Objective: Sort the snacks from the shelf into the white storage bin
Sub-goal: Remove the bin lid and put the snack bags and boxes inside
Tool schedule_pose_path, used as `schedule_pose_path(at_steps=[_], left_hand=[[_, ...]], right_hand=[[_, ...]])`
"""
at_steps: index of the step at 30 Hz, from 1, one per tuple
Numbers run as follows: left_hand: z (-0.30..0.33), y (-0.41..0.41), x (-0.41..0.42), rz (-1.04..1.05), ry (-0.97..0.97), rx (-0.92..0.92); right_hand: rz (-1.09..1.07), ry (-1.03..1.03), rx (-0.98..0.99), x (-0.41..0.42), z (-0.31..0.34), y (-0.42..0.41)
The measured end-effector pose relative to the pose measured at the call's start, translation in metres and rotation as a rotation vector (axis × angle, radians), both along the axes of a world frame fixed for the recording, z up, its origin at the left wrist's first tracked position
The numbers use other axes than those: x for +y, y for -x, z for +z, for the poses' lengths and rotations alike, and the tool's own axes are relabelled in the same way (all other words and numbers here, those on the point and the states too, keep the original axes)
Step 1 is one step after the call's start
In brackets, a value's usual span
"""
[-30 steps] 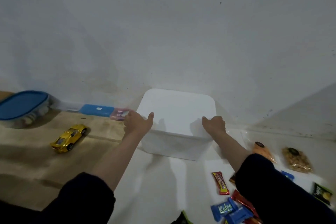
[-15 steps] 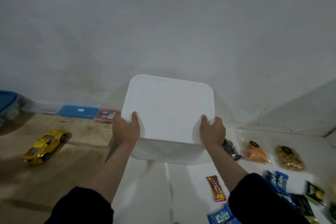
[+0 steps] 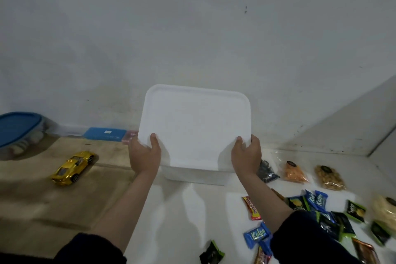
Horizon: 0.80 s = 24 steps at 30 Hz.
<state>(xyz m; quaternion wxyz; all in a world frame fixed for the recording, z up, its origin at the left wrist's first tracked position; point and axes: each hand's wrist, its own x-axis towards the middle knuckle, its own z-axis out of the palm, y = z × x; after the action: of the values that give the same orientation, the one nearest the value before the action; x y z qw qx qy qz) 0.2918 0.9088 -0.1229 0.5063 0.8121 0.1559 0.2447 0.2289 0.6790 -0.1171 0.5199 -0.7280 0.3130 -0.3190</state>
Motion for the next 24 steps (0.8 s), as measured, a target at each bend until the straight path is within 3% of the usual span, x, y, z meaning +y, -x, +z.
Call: schedule_pose_path(at_steps=[8, 16, 20, 24], left_hand=[[-0.01, 0.093, 0.083, 0.157, -0.067, 0.106], [-0.06, 0.194, 0.166, 0.345, -0.167, 0.322], [-0.093, 0.228, 0.184, 0.29, -0.265, 0.396], [-0.12, 0.247, 0.17, 0.244, -0.286, 0.514]], right_hand=[[0.166, -0.041, 0.059, 0.083, -0.044, 0.082], [0.439, -0.087, 0.336, 0.159, -0.11, 0.16], [0.526, -0.219, 0.513, 0.168, -0.145, 0.2], [0.454, -0.218, 0.604, 0.152, -0.164, 0.231]])
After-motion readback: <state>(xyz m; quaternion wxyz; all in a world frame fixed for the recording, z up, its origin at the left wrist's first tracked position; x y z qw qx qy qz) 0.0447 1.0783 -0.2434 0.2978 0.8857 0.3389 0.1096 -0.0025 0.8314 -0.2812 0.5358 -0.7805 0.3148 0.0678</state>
